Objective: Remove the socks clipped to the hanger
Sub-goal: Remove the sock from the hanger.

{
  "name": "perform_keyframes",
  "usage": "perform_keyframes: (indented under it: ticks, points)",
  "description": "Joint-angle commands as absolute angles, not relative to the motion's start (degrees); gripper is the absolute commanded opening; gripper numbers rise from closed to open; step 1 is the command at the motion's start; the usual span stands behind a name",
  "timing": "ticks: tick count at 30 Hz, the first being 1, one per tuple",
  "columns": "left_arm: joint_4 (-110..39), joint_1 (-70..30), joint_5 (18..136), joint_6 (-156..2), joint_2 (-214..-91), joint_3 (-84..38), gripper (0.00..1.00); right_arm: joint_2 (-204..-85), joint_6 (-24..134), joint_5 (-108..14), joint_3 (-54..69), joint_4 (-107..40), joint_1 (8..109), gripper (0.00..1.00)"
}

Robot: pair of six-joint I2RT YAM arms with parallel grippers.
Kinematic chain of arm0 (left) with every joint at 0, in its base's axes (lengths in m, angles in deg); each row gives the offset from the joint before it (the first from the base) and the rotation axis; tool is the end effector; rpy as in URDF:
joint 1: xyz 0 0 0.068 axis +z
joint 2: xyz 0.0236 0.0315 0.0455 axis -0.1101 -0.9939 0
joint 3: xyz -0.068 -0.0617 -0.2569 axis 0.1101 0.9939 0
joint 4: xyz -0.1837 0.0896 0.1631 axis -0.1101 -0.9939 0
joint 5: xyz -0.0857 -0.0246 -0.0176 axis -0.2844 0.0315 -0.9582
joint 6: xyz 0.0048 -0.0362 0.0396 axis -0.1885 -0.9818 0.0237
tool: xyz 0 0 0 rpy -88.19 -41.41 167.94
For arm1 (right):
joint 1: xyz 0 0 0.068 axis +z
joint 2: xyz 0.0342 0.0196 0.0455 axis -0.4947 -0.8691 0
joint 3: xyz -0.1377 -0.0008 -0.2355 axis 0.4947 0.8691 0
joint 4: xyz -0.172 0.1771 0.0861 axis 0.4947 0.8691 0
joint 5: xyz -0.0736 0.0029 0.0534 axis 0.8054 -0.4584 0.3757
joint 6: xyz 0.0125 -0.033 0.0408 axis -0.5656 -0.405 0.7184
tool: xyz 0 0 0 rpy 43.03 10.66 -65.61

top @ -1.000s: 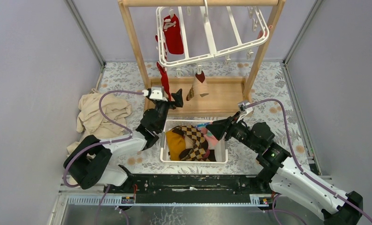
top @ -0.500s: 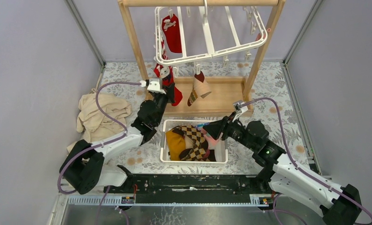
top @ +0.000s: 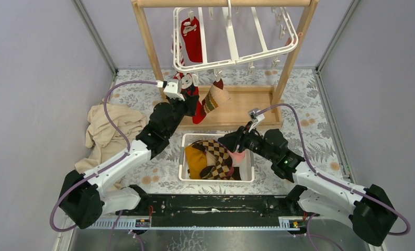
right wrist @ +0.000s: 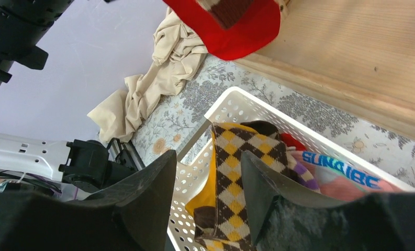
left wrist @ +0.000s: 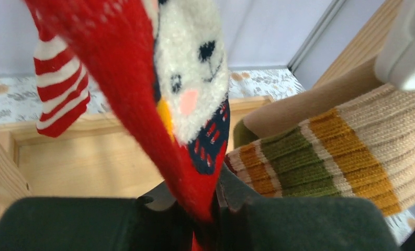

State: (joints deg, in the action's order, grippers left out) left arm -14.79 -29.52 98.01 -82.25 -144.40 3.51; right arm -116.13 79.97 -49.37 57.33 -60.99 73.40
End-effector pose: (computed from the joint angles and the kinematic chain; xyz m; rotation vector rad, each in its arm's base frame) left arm 0.2302 -0.1565 0.3231 0.0808 1.5840 -0.5532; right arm 0.1513 0.1537 0.2650 -0.3253 1.6728 1.1528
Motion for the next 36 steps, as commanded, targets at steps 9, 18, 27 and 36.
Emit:
perform_keyframes:
  ticks: [9,18,27,36]
  points:
    - [-29.82,-29.19,92.83,-91.06,-136.62,2.04,0.22,-129.29,76.05,-51.49,45.37,-74.75,78.55,0.71]
    - [-33.37,-29.18,88.92,-93.17,-132.44,1.78,0.22,-137.47,71.63,-49.11,40.96,-75.99,82.03,0.90]
    - [-35.86,-29.19,86.39,-94.26,-130.92,0.25,0.23,-140.97,67.75,-45.47,39.49,-79.04,82.03,1.00]
    - [-35.16,-29.18,85.52,-95.39,-130.58,0.75,0.23,-146.56,68.21,-48.43,34.22,-78.33,82.03,0.94]
